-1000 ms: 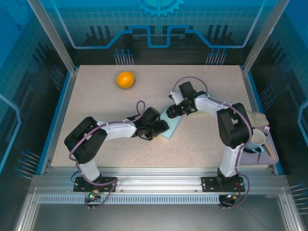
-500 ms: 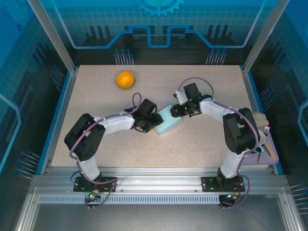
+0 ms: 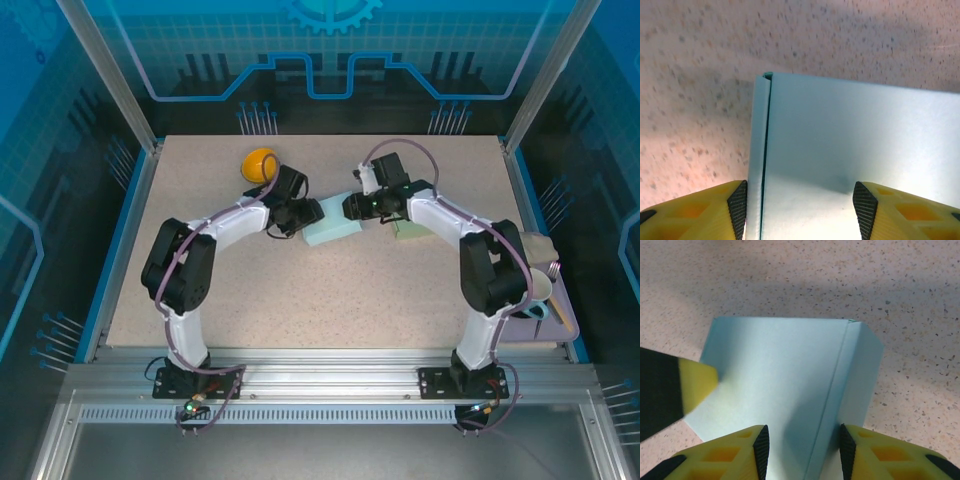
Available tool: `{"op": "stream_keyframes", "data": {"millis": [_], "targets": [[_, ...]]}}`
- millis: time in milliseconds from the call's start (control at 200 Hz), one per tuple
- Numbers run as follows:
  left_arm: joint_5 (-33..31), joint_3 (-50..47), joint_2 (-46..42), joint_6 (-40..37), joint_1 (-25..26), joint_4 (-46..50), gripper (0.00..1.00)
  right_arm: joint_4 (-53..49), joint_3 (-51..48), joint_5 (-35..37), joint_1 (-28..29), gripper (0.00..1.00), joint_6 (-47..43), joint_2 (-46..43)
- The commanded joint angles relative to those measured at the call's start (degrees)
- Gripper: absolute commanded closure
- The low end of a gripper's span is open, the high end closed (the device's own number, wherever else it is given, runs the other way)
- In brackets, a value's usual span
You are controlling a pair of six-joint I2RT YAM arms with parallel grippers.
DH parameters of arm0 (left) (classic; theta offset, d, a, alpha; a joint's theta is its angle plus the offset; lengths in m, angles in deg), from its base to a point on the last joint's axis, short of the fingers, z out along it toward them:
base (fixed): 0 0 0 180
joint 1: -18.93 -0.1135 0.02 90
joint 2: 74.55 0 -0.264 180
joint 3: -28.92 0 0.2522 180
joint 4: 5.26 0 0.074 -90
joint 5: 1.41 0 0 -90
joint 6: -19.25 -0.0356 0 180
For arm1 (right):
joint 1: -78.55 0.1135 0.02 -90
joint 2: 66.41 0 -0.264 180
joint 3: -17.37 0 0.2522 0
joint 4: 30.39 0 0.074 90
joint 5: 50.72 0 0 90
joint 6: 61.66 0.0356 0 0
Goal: Fold the paper box
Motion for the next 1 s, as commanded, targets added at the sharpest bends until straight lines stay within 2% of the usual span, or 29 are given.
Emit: {"op": "stream_keyframes", "data": {"millis": [0, 185, 495, 835, 995], "targets": [[3.5, 3.5, 1.3, -5.1, 0.1, 0.5, 0.39, -0.6, 1.6, -2.2, 3.0, 0.57, 3.2, 3.1], [2.8, 2.4, 2.9, -6.7, -0.7, 0.4, 0.38, 0.0, 1.9, -0.2, 3.4, 0.57, 4.3, 5.6], [1.2, -0.4, 2.2, -7.6, -2.4, -0.2, 0.33, 0.0, -0.3, 3.6, 3.7, 0.54, 3.7, 4.3], [-0.7, -1.9, -1.3, -8.6, -4.0, 1.1, 0.23, -1.9, -2.6, 8.1, 3.3, 0.51, 1.7, 0.2], [-2.1, -3.7, -5.3, -9.4, -5.2, 1.8, 0.18, -3.6, -4.0, 10.6, 3.1, 0.5, -0.2, -4.7]]}}
